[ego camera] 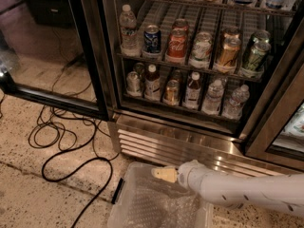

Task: Pick blue plastic bottle from bottom shelf of fridge

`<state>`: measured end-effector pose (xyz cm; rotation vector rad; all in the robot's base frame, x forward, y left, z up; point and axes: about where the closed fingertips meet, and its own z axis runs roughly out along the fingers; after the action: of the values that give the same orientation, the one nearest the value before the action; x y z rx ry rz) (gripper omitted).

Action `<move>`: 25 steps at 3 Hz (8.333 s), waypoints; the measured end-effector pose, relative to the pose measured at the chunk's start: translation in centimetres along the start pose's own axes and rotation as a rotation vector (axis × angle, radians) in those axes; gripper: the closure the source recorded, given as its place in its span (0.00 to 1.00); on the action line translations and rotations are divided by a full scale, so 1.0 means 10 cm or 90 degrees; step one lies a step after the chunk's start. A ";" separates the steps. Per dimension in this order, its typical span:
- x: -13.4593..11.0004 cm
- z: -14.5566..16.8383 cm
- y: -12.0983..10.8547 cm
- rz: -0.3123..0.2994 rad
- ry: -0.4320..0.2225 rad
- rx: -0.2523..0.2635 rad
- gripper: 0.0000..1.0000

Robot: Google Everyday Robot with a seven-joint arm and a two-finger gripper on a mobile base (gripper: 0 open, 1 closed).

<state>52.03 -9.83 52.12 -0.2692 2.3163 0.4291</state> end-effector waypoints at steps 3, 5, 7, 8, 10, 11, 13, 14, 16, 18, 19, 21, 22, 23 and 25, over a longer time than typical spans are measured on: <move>-0.54 0.09 -0.15 -0.005 -0.118 0.113 0.00; -0.85 0.41 -0.32 0.066 -0.199 0.106 0.00; -1.23 0.54 -0.68 0.127 -0.279 0.145 0.00; -1.23 0.54 -0.68 0.127 -0.280 0.146 0.00; -1.57 0.75 -0.82 0.127 -0.364 0.167 0.00; -1.77 0.77 -0.97 0.130 -0.411 0.202 0.00; -2.02 0.69 -1.11 0.120 -0.477 0.245 0.17; -2.13 0.67 -1.09 0.115 -0.499 0.248 0.25; -2.27 0.69 -1.07 0.097 -0.519 0.253 0.35; -2.27 0.79 -1.11 0.046 -0.523 0.287 0.33; -2.28 0.80 -1.22 0.028 -0.524 0.314 0.34; -2.47 0.72 -1.34 -0.009 -0.553 0.358 0.36; -2.72 0.83 -1.57 -0.018 -0.554 0.385 0.42; -2.71 0.85 -1.61 -0.018 -0.550 0.390 0.42; -2.74 1.08 -1.90 -0.015 -0.529 0.419 0.44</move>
Offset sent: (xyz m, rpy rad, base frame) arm 0.0748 -0.0127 0.0495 -0.1099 -0.2631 -0.2546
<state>84.07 -21.42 60.32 0.1846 1.5116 -0.2260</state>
